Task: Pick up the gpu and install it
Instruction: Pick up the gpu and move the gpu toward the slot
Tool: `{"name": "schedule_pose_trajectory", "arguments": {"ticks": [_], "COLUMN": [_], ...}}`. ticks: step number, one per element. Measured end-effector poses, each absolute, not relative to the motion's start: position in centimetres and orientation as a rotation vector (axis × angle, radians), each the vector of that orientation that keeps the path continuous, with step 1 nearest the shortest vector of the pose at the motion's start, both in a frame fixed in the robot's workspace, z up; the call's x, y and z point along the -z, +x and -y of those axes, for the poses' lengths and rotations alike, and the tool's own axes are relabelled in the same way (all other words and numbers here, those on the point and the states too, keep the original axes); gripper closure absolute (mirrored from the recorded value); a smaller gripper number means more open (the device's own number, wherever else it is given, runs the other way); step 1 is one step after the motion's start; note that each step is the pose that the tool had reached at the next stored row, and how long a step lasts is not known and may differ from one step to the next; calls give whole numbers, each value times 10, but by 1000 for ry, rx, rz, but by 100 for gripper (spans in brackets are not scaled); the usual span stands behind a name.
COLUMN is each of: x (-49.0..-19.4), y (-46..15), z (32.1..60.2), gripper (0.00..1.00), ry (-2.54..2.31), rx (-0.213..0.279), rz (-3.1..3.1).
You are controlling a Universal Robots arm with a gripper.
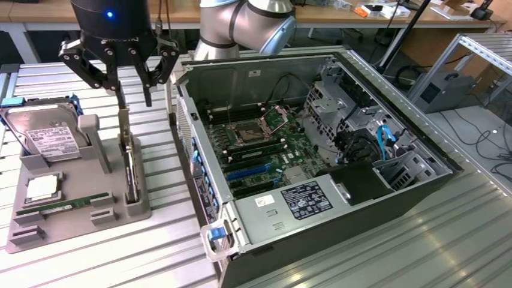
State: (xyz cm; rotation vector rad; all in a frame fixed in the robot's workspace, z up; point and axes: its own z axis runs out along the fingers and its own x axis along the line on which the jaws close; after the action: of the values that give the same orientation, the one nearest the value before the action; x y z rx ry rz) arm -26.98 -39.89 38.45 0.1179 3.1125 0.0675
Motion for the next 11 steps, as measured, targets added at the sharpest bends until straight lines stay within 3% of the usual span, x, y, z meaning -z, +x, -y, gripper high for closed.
{"name": "schedule_pose_trajectory", "arguments": {"ticks": [11], "x": [-381], "y": [-270], "z": [399], "gripper": [58], "ry": [118], "rx": [-68], "rz": [-3113]}}
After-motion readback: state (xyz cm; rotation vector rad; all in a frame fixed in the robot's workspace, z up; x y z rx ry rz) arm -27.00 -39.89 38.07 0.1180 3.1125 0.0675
